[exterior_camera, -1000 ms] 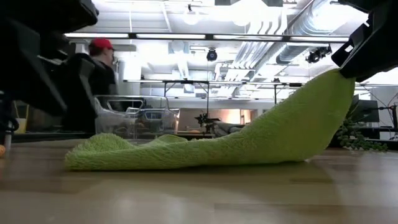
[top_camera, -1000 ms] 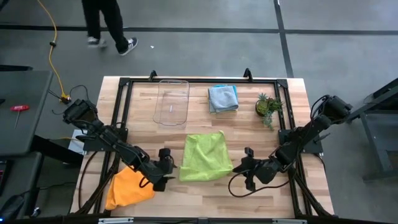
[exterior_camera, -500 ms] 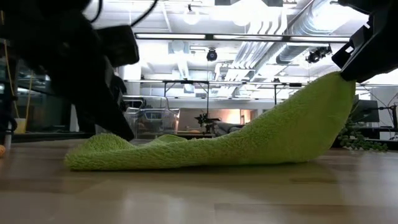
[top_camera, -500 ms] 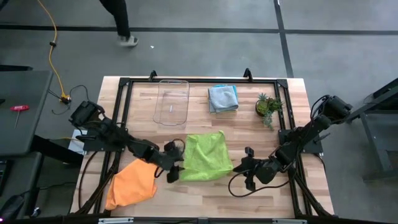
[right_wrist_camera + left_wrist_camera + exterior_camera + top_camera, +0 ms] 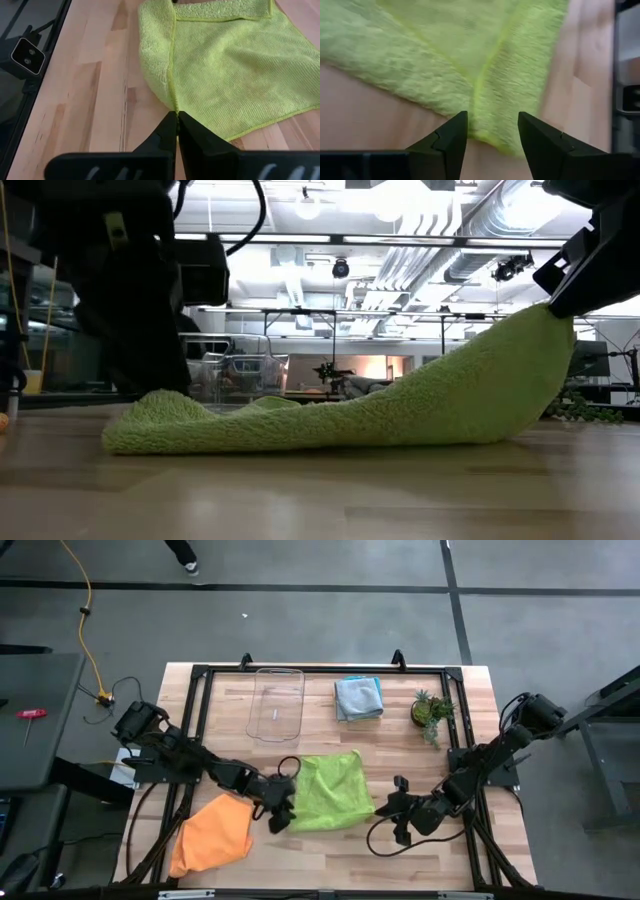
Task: Fold microfiber towels
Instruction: Fold the green microfiber cloth
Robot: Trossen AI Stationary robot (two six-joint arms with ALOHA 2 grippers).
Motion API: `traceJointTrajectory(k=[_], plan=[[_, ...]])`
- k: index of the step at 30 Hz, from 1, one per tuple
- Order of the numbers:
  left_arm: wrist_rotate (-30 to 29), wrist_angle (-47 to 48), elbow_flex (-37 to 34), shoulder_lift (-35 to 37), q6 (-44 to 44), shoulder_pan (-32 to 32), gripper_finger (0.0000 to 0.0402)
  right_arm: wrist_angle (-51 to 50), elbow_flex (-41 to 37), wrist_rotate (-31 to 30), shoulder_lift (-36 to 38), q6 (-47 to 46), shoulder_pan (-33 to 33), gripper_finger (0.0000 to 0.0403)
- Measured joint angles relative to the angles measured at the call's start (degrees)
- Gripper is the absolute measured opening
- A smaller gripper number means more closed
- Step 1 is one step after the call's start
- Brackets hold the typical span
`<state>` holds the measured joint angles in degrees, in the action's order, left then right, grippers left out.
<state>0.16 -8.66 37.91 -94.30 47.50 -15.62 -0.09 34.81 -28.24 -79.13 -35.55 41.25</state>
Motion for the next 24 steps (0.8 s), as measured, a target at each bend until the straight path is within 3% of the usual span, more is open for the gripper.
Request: traceJointTrajectory(k=[6,19,24], plan=[[8.2,-1.95,0.0,0.05,2.77,-0.02,0.0163,-0.11,-0.02,0.49,0.0,-0.37,-0.02,0.0],[7.76,-4.03,0.0,0.44,1.85,-0.99,0.0163,-0.09,-0.02,0.52,0.01,-0.08,-0.02,0.0],[4.26,-3.99,0.0,0.44,1.33,-1.09,0.0162,-0.09,-0.02,0.51,0.0,-0.03,-0.02,0.0]])
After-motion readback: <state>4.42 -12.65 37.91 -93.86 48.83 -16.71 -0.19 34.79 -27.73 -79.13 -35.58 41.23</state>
